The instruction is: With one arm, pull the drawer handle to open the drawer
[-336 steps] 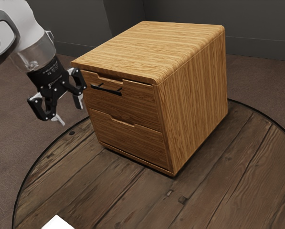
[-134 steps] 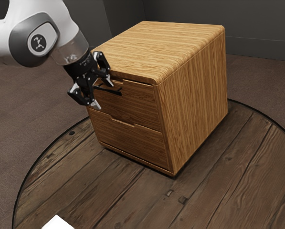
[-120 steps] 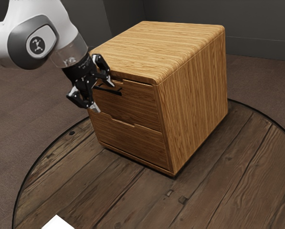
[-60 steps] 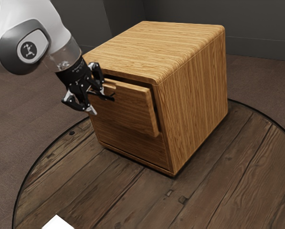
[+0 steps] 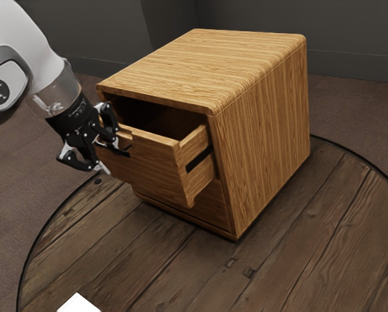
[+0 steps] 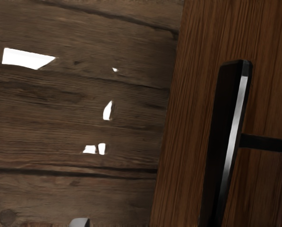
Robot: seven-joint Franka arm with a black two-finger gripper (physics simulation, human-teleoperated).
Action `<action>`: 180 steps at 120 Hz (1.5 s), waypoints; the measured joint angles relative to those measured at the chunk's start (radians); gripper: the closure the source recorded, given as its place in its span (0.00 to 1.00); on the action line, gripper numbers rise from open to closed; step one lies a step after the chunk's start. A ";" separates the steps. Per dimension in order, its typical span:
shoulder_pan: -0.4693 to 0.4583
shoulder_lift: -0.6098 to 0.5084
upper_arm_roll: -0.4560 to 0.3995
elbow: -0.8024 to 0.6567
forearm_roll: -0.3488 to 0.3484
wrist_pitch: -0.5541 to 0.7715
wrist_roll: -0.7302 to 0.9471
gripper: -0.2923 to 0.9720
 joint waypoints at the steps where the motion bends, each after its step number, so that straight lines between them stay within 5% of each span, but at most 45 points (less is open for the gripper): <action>1: 0.000 -0.002 0.000 -0.002 0.000 0.001 0.000 0.59; 180: 0.070 -0.348 -0.050 -0.306 0.001 0.038 -0.074 0.59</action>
